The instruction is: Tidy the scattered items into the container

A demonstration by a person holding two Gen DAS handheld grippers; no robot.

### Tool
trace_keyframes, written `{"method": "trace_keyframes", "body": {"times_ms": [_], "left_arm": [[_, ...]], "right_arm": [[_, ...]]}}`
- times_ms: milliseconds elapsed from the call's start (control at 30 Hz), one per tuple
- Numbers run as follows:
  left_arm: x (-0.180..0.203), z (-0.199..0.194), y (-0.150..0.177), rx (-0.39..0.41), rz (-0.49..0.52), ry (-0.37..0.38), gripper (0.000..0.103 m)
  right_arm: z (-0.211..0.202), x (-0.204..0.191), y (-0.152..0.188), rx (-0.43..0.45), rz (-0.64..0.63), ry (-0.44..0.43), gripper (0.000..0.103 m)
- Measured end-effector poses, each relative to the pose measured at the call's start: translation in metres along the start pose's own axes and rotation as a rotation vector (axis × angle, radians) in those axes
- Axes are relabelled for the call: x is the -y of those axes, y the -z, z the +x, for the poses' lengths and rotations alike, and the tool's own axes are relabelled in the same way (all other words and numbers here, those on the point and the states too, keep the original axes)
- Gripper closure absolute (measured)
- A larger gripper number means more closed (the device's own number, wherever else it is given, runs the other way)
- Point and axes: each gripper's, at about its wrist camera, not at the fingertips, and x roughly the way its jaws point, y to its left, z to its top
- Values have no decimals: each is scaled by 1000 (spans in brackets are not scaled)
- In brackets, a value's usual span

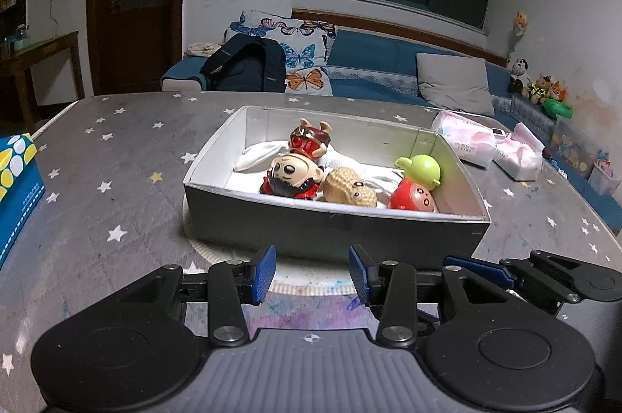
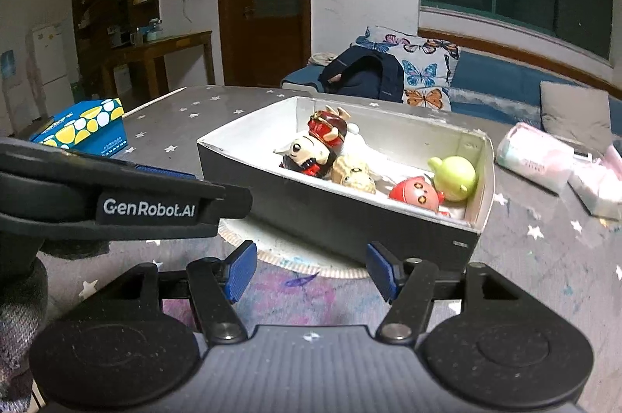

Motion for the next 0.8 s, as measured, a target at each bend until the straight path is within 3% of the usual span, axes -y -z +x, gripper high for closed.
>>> {"method": "trace_keyframes", "body": {"times_ms": [800], "left_arm": [[0,-8,19,2,30,-40,59]], "right_arm": [[-6,-2,11,16,67,35,26]]}}
